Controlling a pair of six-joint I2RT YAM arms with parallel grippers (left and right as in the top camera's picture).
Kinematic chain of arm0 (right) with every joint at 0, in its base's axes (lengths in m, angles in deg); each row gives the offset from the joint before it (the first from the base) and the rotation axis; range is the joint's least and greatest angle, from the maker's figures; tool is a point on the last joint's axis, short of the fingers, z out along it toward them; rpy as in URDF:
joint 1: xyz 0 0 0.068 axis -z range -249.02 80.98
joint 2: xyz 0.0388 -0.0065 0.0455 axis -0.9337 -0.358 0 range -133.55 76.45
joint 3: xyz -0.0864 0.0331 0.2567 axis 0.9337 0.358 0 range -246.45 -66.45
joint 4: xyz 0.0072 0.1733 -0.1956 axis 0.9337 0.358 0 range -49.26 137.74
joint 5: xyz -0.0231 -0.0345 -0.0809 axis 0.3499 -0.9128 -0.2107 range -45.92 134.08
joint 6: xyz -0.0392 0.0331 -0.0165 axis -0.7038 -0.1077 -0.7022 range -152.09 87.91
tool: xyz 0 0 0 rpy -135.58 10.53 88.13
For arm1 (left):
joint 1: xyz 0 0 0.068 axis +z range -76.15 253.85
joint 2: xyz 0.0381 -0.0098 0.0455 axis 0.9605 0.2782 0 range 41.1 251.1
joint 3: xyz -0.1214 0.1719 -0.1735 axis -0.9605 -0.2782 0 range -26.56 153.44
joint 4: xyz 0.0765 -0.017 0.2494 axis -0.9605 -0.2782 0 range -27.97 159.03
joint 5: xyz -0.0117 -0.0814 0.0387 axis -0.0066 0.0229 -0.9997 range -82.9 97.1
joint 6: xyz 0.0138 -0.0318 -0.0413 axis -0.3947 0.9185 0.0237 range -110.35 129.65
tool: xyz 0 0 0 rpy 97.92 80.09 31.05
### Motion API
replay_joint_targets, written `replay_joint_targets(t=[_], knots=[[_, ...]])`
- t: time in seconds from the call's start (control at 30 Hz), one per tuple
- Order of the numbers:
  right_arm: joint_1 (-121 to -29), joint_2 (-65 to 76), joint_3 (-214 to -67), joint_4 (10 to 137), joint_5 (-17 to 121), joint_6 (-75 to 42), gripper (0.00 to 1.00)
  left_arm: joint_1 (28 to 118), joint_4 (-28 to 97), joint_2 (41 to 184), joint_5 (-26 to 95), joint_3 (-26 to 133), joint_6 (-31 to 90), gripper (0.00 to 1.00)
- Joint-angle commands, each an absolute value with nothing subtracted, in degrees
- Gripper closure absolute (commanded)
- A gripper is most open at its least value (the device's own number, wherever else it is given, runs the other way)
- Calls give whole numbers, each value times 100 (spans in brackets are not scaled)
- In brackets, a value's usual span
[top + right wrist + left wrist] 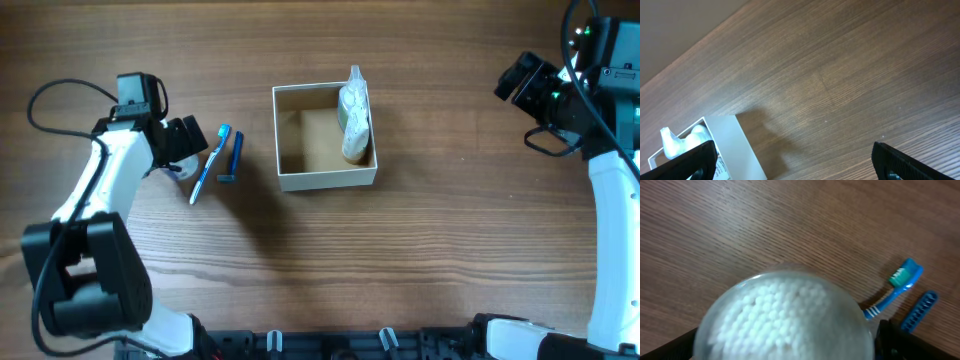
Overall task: Pack container
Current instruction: 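Carry the cotton swab tub right and lower it into the box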
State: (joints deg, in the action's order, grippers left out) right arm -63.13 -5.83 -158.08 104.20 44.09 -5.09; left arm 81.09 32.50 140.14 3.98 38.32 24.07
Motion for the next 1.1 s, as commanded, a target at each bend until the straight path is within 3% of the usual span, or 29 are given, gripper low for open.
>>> replay_joint_targets(t=[0.0, 0.17, 0.2, 0.47, 0.63, 0.8, 1.07], knots=[[-6307, -596, -15867, 10418, 4462, -496, 0, 8127, 3289, 14215, 446, 3913, 2332, 11], [-6307, -596, -15867, 10418, 4462, -496, 0, 8127, 3202, 14032, 446, 4026, 2330, 32], [-6307, -596, -15867, 10418, 4462, -494, 0, 8127, 3173, 13944, 446, 4064, 2332, 32], [-6307, -596, -15867, 10418, 4462, -494, 0, 7530, 2627, 12430, 888, 4700, 2332, 29], [-6307, -596, -15867, 10418, 4462, -498, 0, 5978, 2837, 11601, 1017, 4898, 2363, 30], [-6307, -596, -15867, 10418, 4464, -496, 0, 4951, 2970, 12281, 376, 4892, 2378, 25], [-6307, -596, -15867, 10418, 4462, -496, 0, 4640, 4030, 14108, 486, 4892, 2428, 22]])
